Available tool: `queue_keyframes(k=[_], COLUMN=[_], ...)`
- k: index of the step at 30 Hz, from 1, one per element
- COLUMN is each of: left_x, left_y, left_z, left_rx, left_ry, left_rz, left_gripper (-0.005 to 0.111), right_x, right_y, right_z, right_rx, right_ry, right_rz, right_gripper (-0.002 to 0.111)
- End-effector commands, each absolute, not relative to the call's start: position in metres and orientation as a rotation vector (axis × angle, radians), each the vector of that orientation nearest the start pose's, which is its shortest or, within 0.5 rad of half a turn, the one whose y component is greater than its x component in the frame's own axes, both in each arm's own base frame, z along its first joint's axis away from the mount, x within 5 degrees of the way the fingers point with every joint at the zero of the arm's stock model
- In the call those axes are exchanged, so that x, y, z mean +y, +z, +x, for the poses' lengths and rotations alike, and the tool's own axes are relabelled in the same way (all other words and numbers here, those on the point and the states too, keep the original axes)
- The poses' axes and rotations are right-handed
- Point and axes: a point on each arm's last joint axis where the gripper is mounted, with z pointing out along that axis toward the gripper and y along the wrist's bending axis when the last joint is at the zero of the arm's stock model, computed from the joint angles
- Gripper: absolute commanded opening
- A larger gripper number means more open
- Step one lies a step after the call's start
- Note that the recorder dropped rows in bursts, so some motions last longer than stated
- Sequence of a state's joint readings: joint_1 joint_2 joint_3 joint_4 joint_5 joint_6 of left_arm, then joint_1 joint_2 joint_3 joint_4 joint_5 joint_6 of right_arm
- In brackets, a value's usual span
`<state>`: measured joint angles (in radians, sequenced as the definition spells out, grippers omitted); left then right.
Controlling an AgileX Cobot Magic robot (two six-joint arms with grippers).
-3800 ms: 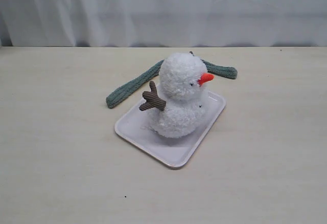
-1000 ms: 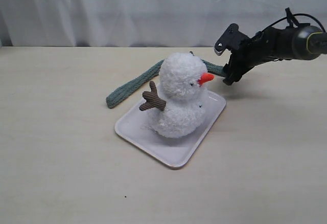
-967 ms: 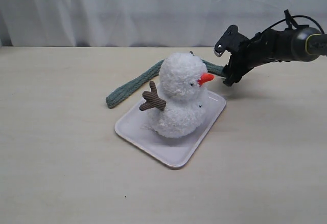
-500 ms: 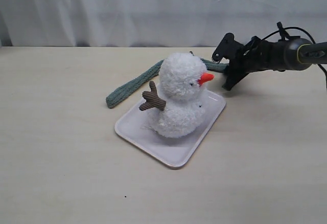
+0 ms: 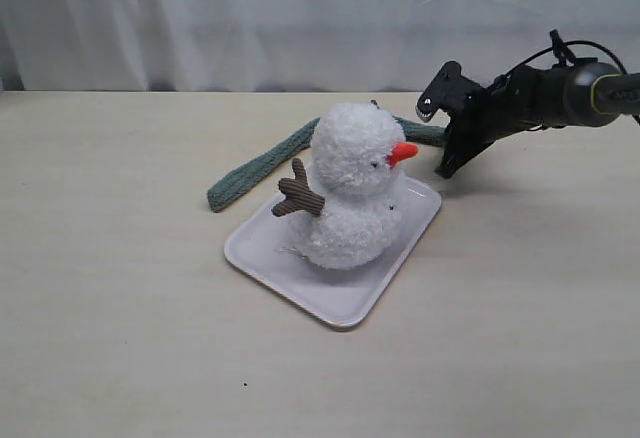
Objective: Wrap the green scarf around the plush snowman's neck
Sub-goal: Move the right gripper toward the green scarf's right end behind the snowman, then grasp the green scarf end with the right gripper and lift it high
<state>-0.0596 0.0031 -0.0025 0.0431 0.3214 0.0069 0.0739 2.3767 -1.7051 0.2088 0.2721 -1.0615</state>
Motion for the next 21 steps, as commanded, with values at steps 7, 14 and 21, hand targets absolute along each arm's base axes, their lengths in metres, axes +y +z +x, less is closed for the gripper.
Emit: queue_keyframes(k=[7, 14, 21], left_x=[-0.002, -0.002, -0.002], left_y=[0.185, 0.185, 0.185], left_z=[0.054, 0.054, 0.054], left_rx=[1.790, 1.790, 1.790], left_ry=[0.000, 0.000, 0.000], left_rz=[0.084, 0.084, 0.084], left_gripper=[0.000, 0.000, 0.000], right_x=[0.042, 0.045, 0.081], right_y=[0.180, 0.249, 0.328], right_z=[0.490, 0.461, 0.418], right_rx=[2.211, 2.124, 1.936], right_ry=[-0.210, -0.215, -0.196], right_rz=[-0.977, -0.893, -0.898], right_gripper=[0.004, 0.004, 0.004])
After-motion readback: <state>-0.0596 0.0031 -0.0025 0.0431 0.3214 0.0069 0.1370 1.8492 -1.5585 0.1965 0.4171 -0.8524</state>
